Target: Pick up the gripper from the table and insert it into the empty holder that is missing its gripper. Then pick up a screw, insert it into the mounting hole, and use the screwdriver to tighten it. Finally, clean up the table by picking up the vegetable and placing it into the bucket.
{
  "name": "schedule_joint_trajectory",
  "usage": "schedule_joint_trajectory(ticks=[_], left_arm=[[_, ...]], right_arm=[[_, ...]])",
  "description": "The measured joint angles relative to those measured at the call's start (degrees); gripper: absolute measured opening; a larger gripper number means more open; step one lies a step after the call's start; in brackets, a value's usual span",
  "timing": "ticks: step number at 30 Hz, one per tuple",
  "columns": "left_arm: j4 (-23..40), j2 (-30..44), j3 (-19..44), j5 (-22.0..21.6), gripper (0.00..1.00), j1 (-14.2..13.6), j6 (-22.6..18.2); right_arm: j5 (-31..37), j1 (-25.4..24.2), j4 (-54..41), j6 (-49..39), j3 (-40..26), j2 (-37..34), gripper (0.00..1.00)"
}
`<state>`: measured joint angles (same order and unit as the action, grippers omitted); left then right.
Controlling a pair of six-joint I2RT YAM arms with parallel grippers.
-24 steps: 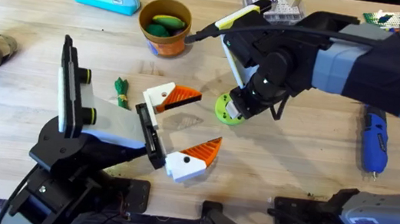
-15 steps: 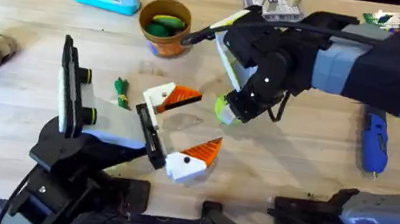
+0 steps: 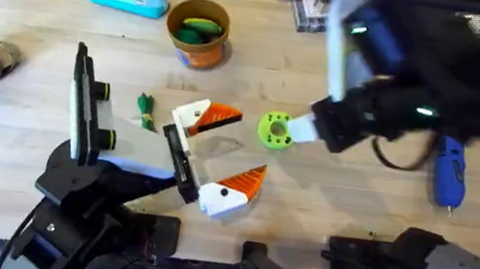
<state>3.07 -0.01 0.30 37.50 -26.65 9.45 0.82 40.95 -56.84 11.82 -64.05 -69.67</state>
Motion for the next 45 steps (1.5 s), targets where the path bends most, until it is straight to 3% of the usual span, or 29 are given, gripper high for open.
schedule_joint_trajectory(ticks=[6, 10, 16, 30, 40, 45], left_arm=[[0.0, 0.0, 0.0, 0.0, 0.993, 0.0, 0.0], [0.0, 0.0, 0.0, 0.0, 0.993, 0.0, 0.0], [0.0, 0.0, 0.0, 0.0, 0.993, 0.0, 0.0], [0.0, 0.0, 0.0, -0.2, 0.993, 0.0, 0.0], [0.0, 0.0, 0.0, -0.2, 0.993, 0.0, 0.0], [0.0, 0.0, 0.0, -0.2, 0.993, 0.0, 0.0]], right_arm=[[0.9, 0.0, 1.7, 4.0, 3.6, 12.6, 0.389], [1.1, 0.0, 6.5, 5.6, 11.3, 14.5, 0.389], [1.1, 0.0, 13.3, 6.4, 17.1, 10.1, 0.389], [1.1, 0.0, 21.2, 6.1, 17.2, -5.1, 0.389], [1.1, 0.0, 22.5, 5.7, 17.2, -9.8, 0.389], [1.3, -0.1, 23.0, 5.2, 17.2, -10.6, 0.297]])
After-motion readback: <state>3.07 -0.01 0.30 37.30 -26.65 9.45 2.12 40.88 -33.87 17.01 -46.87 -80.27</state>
